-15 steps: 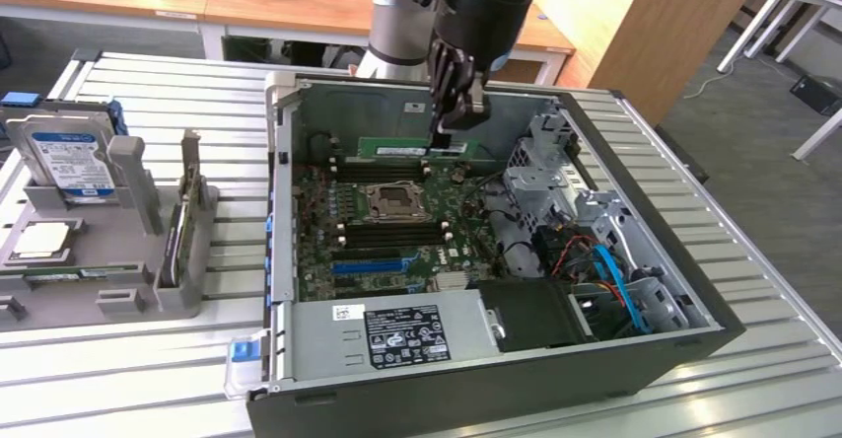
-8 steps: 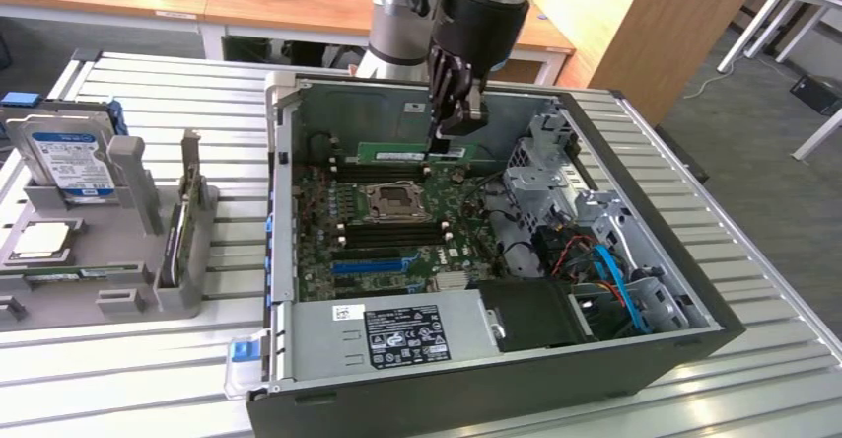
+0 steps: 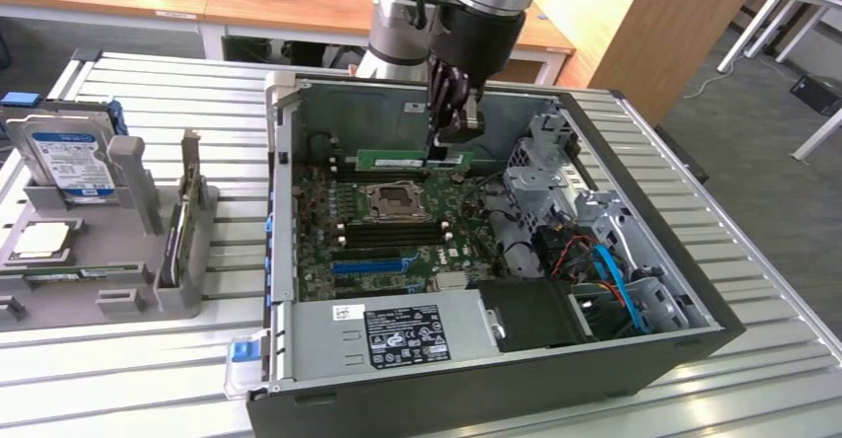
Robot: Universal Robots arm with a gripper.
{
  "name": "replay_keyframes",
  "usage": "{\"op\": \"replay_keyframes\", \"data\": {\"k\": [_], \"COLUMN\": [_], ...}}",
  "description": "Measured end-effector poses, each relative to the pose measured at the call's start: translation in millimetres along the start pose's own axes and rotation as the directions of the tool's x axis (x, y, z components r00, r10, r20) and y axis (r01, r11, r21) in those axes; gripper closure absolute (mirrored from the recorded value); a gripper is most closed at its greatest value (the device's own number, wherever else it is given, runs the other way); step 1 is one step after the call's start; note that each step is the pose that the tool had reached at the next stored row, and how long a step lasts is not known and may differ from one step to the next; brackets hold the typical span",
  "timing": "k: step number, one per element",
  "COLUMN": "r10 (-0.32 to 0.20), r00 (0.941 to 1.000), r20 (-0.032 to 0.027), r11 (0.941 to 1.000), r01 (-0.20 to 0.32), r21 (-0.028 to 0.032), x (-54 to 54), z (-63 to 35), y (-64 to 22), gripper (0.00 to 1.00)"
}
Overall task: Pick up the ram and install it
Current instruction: 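Insert the ram into the slot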
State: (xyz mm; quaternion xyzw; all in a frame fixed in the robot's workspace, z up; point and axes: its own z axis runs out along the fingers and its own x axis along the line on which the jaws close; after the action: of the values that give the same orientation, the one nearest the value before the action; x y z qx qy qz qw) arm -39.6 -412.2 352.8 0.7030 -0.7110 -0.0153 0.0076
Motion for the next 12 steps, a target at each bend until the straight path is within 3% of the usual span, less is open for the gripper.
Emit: {"op": "replay_keyframes", "data": {"k": [12], "r10": [0.0], "r00": [1.0], "r20": [-0.0001], "r11": [1.0], "r01": [0.0], "r21": [0.0], "x": [0.2], "z": [12.1], "y": [-0.4], "gripper": [0.88]}}
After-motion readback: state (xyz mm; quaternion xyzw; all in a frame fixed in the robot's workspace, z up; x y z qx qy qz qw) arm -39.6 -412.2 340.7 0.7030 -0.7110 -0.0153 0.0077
